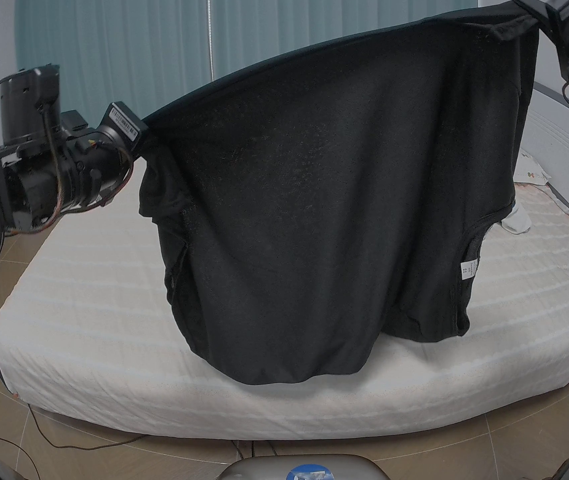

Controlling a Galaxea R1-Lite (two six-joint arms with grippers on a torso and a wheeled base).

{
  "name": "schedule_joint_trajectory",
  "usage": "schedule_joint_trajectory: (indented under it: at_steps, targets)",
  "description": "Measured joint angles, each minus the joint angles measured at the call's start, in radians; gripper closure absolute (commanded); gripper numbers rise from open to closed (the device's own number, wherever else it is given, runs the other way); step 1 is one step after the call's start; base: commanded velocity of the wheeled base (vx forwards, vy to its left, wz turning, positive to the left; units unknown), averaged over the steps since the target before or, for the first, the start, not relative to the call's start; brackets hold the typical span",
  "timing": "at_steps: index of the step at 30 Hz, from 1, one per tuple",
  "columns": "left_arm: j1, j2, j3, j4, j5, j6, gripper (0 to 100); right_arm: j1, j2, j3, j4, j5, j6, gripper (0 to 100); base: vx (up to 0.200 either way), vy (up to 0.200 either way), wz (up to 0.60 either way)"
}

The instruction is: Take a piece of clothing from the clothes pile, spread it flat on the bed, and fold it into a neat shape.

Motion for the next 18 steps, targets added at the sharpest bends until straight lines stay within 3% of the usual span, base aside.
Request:
schedule_joint_trajectory:
  at_steps: [7, 18]
  targets:
    - [0.033, 0.175, -0.153, 0.059, -0.003, -0.030, 100, -0.052, 0.212, -0.104, 0.033, -0.005, 0.002, 100, 0.200, 0.000, 0.00]
    - [0.064, 0.487, -0.304, 0.073, -0.005, -0.040, 100, -0.095, 0.589, -0.145, -0.177, -0.006, 0.002, 100, 0.200, 0.000, 0.00]
